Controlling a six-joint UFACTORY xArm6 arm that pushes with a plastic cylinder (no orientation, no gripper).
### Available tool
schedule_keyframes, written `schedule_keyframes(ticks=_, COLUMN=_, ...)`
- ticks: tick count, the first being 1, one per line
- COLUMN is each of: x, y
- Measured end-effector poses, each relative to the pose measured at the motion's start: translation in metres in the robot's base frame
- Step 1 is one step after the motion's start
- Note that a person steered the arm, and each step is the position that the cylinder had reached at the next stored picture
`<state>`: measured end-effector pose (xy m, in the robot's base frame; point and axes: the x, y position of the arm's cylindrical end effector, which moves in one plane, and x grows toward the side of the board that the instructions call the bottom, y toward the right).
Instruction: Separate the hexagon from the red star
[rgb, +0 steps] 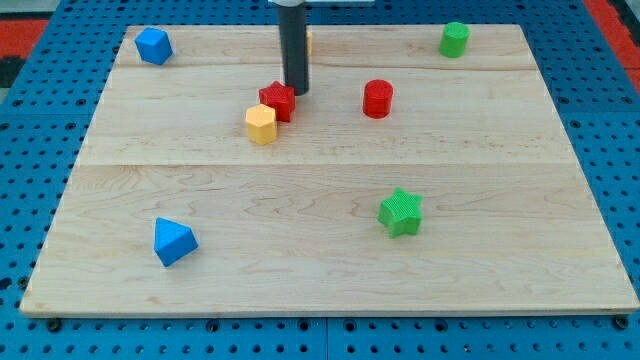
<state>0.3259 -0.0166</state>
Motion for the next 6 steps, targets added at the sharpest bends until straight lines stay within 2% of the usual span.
schedule_keyframes(ticks=1, x=0.038, y=0.018)
schedule_keyframes(ticks=2, x=0.065, y=-0.045)
schedule_keyframes(ticks=3, x=0.031, y=-0.091)
schedule_keyframes(ticks=5, x=0.046, y=-0.173)
schedule_keyframes(ticks=6, x=0.036, y=-0.150)
